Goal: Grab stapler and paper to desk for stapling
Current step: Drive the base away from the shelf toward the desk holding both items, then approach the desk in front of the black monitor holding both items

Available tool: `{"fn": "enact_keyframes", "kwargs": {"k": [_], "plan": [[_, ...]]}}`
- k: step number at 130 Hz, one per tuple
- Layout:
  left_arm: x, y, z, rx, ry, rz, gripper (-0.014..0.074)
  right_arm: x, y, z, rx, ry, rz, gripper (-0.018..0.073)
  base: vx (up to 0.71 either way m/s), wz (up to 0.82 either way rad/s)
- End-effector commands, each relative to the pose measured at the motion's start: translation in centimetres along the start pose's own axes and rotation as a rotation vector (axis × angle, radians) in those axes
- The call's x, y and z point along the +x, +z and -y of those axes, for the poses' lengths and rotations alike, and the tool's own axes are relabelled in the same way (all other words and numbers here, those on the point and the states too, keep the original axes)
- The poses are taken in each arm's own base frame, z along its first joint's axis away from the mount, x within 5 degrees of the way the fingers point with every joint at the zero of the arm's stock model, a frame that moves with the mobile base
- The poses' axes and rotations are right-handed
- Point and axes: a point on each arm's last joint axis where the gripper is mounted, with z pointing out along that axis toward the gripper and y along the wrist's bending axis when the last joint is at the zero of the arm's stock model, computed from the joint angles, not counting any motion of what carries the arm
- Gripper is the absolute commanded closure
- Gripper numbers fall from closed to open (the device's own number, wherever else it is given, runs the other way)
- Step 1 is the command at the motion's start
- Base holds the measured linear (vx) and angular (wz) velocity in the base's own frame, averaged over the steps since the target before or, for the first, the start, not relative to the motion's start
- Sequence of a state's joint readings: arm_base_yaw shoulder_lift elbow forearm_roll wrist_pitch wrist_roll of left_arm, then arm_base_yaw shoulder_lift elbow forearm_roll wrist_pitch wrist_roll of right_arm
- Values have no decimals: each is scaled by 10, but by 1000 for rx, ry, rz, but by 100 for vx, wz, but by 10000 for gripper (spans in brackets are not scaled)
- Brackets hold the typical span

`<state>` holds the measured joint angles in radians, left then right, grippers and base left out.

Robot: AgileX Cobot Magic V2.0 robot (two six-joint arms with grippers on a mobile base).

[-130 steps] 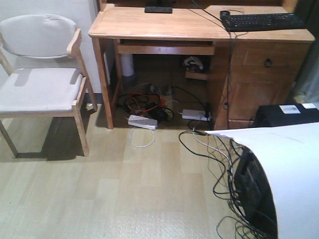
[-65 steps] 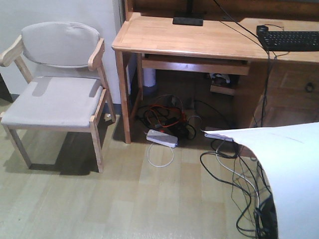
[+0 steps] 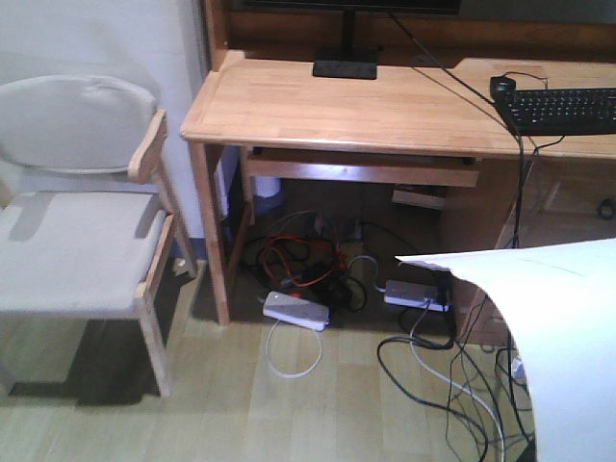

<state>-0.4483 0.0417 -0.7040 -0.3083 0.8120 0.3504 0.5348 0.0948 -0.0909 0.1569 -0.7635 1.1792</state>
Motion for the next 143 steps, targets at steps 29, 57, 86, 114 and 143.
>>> {"fn": "enact_keyframes", "kwargs": {"k": [29,57,86,114,143], "plan": [[-17,-1,-3,-25,-17,118,603,-2,5,-10,-60,-31,12,565,41,-24],[-17,-1,-3,-25,-17,118,603,-2,5,-10,-60,-31,12,565,39,-17],[-17,-1,-3,-25,-17,118,603,-2,5,-10,-60,-31,12,565,38,-7],[-17,-1,-3,-25,-17,118,603,-2,5,-10,-60,-31,12,565,36,0],[-17,-1,-3,-25,-17,118,603,-2,5,-10,-60,-31,12,565,34,5]]}}
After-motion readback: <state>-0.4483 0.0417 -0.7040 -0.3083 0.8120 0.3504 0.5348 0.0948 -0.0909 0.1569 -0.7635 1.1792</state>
